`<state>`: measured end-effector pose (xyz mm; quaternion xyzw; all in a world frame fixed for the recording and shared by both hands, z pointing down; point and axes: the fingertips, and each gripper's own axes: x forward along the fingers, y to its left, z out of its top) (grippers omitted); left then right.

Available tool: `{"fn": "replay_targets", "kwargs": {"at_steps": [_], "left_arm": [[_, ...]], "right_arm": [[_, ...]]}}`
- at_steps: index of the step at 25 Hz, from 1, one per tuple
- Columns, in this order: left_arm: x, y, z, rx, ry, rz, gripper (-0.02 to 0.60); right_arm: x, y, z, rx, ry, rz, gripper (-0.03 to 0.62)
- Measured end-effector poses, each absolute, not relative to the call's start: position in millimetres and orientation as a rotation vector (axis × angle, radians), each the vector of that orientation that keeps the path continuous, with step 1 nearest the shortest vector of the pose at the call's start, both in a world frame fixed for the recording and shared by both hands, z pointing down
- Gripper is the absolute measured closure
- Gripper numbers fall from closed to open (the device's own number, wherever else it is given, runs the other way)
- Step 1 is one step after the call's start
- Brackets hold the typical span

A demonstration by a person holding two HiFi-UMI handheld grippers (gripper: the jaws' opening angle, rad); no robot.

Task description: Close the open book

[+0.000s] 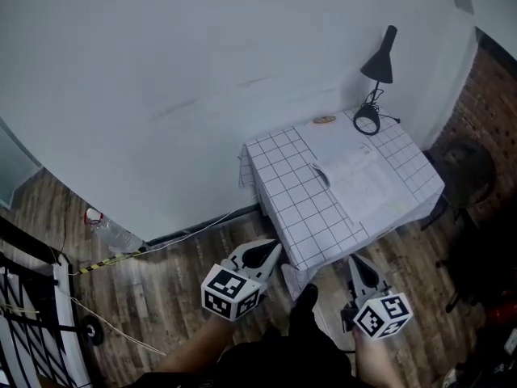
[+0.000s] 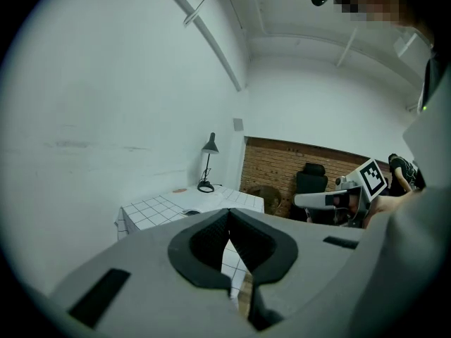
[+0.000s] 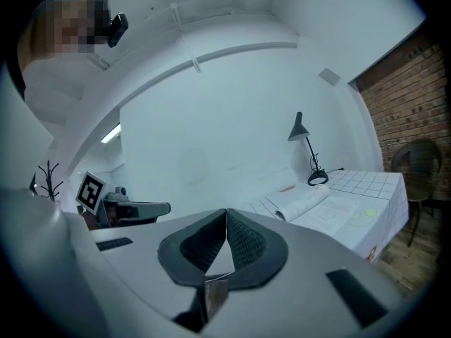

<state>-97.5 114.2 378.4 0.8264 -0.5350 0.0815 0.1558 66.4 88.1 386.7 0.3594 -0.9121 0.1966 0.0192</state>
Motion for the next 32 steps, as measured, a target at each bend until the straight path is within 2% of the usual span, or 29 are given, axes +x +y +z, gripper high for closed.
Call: {"fn": "replay_targets", "kwargs": {"at_steps": [8,16,23,32], "left_arm": [[-95,3,367,2.356,-1.545,0.279,0.572],[-88,-61,379,2.347,-1.478,0.315,0.569],[-105,-93,403,2.373,-1.312,0.324,0.485],[-135,-126,430,2.433,-1.158,0.354,0.474]], "right_arm": [[61,-30,381,1.078,-2.872,0.582,0.591],[56,-92,393,1.055,-2.822,0.544,0.591],[23,-118,412,1.104,-2.735,0.573,0.591],[-10,-134,430,1.233,-2.609,0.575,0.591]]}}
